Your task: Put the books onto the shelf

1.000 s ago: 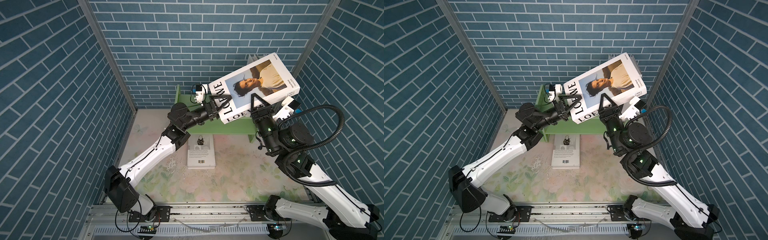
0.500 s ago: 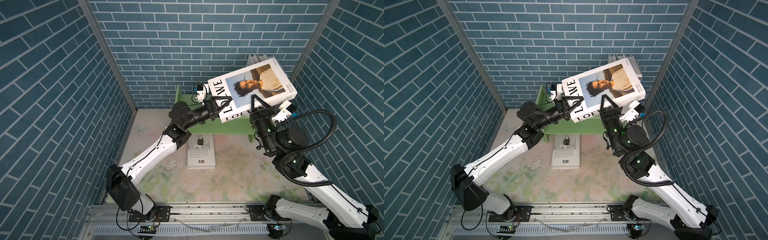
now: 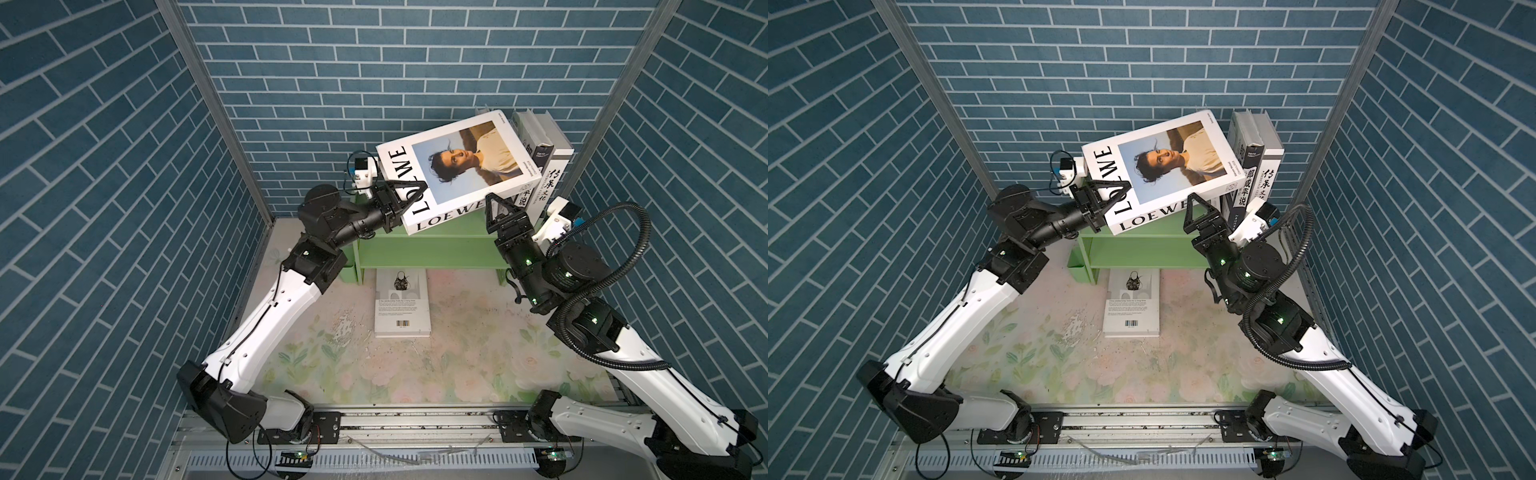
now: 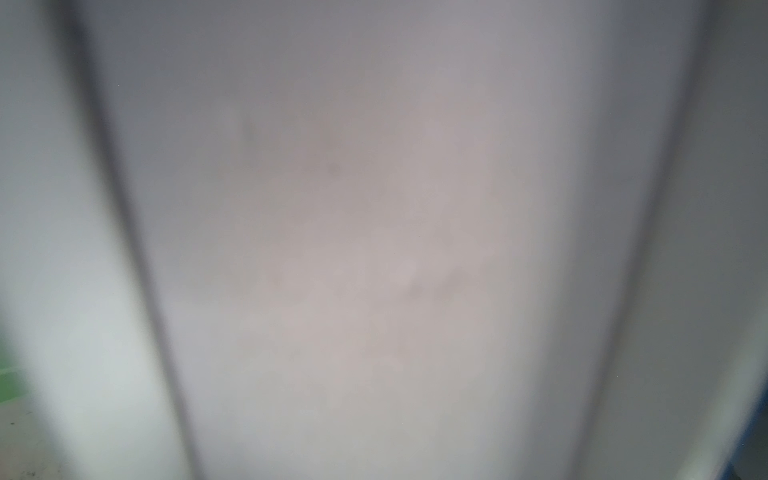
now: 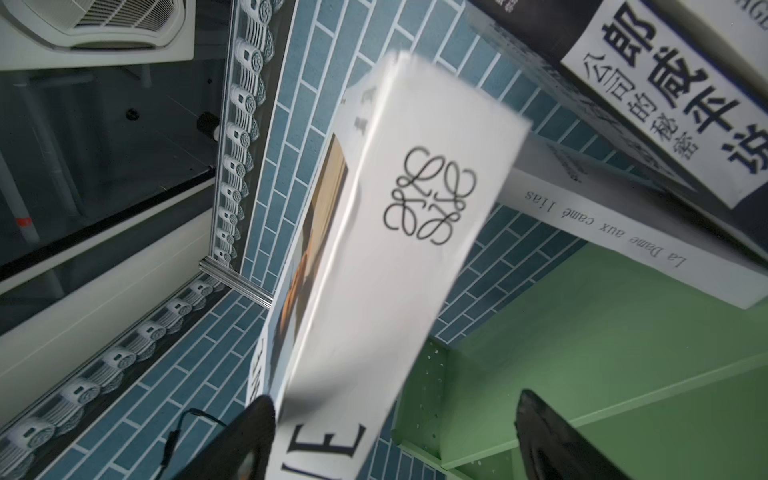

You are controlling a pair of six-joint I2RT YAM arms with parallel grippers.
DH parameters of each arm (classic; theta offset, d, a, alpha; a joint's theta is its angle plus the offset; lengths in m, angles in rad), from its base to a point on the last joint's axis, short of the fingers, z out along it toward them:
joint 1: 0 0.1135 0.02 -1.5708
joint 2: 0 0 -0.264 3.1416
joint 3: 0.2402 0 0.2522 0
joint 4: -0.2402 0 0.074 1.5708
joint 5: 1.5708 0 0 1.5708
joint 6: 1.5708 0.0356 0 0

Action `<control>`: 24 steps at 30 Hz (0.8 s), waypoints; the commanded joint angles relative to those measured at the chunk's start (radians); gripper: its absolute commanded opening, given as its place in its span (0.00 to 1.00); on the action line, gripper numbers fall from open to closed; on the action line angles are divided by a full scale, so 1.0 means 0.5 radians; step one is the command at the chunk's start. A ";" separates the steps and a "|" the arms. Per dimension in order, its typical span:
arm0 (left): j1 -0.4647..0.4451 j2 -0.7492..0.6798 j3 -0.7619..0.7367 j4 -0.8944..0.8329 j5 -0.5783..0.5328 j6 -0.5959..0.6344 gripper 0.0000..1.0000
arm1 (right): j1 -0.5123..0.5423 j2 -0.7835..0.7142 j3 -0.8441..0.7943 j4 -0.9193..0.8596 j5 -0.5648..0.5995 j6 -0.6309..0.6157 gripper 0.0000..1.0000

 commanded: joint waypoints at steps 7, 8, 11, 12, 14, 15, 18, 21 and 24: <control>0.216 -0.123 0.207 -1.138 0.148 0.256 0.25 | 0.002 0.027 0.279 -0.634 -0.106 -0.985 0.89; 0.222 -0.122 0.227 -1.211 0.164 0.253 0.25 | 0.015 0.072 0.338 -0.727 -0.150 -1.111 0.89; 0.226 -0.130 0.311 -1.413 0.163 0.314 0.25 | 0.091 0.151 0.437 -0.831 -0.163 -1.441 0.88; 0.223 -0.130 0.346 -1.468 0.145 0.352 0.25 | 0.098 0.158 0.433 -0.825 -0.148 -1.491 0.89; 0.225 -0.139 0.402 -1.589 0.083 0.396 0.25 | 0.096 0.155 0.401 -0.761 -0.103 -1.562 0.90; 0.224 -0.146 0.407 -1.606 0.070 0.394 0.25 | 0.100 0.144 0.394 -0.734 -0.089 -1.590 0.90; 0.225 -0.186 0.418 -1.589 0.034 0.395 0.25 | 0.096 0.109 0.373 -0.615 -0.080 -1.662 0.93; 0.258 -0.219 0.498 -1.703 -0.005 0.508 0.25 | 0.096 0.108 0.410 -0.605 -0.100 -1.707 0.95; 0.313 -0.246 0.582 -1.954 0.006 0.750 0.26 | 0.094 0.142 0.462 -0.689 -0.148 -1.687 0.95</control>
